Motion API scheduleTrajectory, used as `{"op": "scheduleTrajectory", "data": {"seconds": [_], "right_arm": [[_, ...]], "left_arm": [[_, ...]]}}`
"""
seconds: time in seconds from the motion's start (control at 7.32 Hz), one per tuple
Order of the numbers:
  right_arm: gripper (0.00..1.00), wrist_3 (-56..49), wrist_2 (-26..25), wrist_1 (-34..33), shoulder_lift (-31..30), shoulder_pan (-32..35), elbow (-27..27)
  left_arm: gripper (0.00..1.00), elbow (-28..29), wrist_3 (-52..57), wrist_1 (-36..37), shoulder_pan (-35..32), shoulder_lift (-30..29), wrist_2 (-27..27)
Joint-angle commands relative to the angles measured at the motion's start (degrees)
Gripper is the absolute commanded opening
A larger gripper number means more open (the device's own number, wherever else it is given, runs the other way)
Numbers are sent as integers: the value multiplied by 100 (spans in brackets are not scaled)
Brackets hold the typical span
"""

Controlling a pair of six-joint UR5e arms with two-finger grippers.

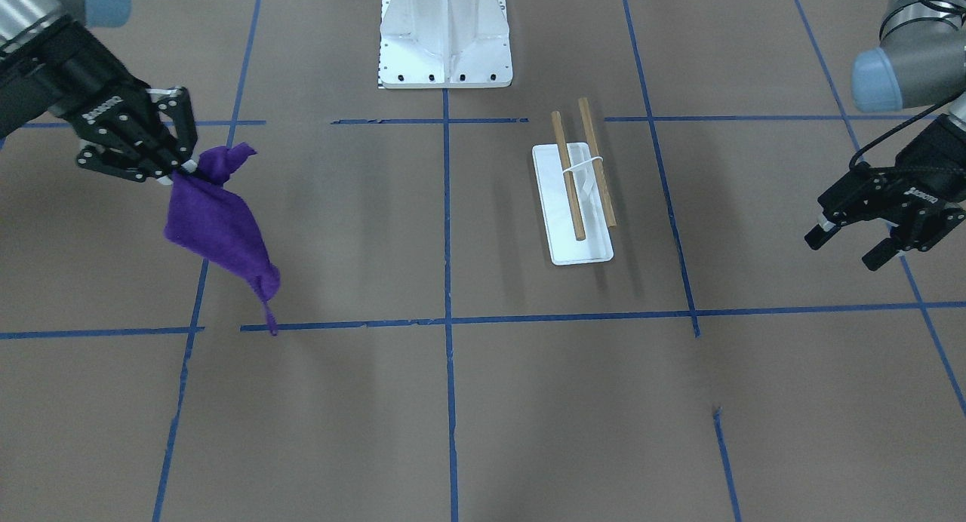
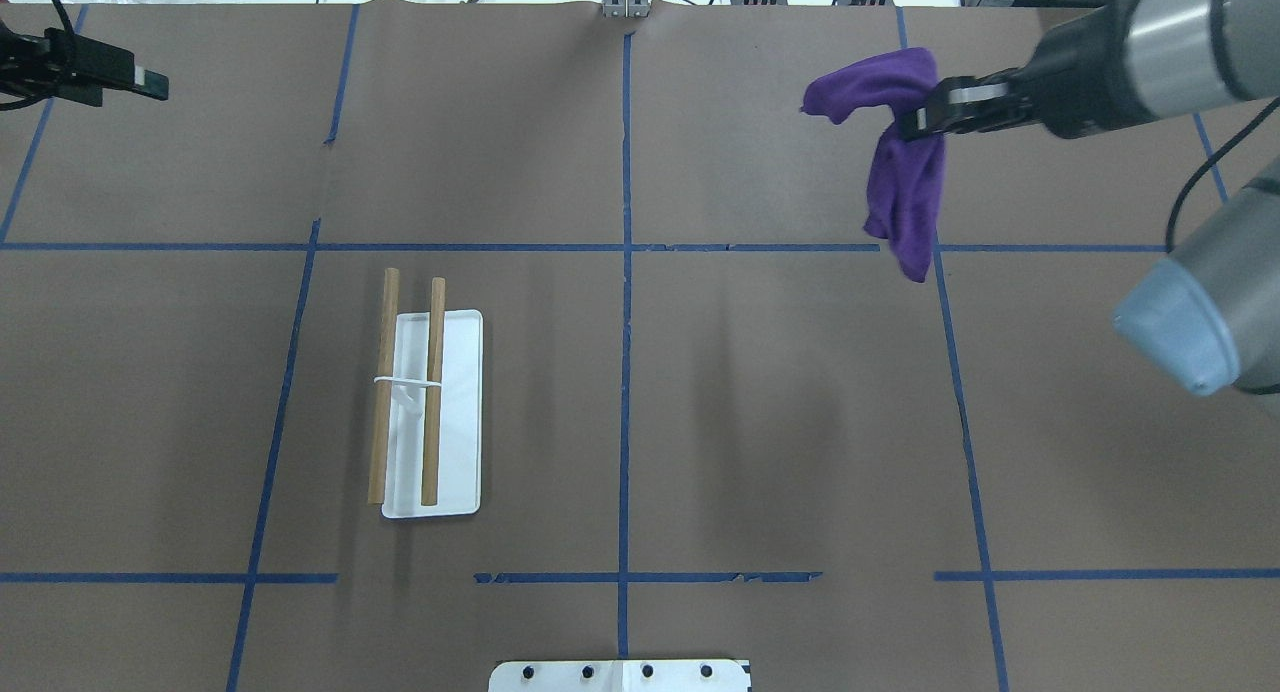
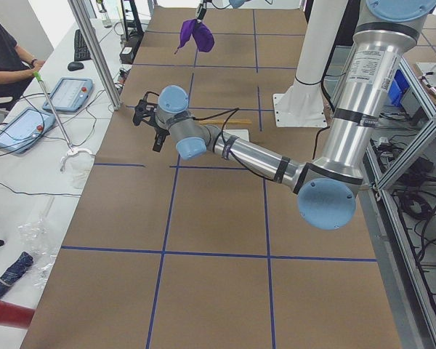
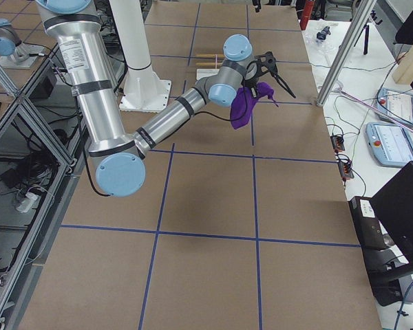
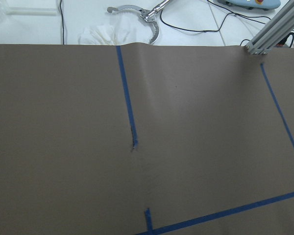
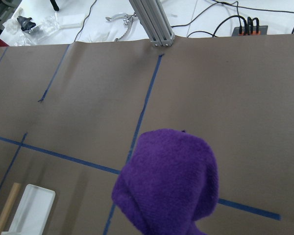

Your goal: Hang towel on rack

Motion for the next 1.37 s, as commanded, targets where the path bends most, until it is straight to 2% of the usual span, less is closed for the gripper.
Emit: {"op": "scheduleTrajectory", "data": {"seconds": [0.0, 0.14, 0.41, 0.68, 0.96, 1.23], "right_arm": [[0, 442, -1693, -21, 411, -1328, 140], [0, 539, -2310, -39, 578, -1795, 131], [0, 584, -2972, -39, 685, -2194, 131], [0, 584, -3159, -39, 746, -2319, 148], [0, 584, -3160, -30, 738, -2336, 244], [0, 584, -3168, -30, 729, -2380, 324]], "left_arm": [[100, 24, -1955, -918, 557, -188, 330], [100, 23, -3114, -1140, 995, -494, 585], [100, -47, -4639, -1151, 1751, -1039, 999], [100, -12, -5792, -1116, 2421, -1654, 1018], [100, 67, -6192, -1046, 2834, -2086, 1560], [100, 181, -6481, -1037, 2828, -2140, 1598]]}}
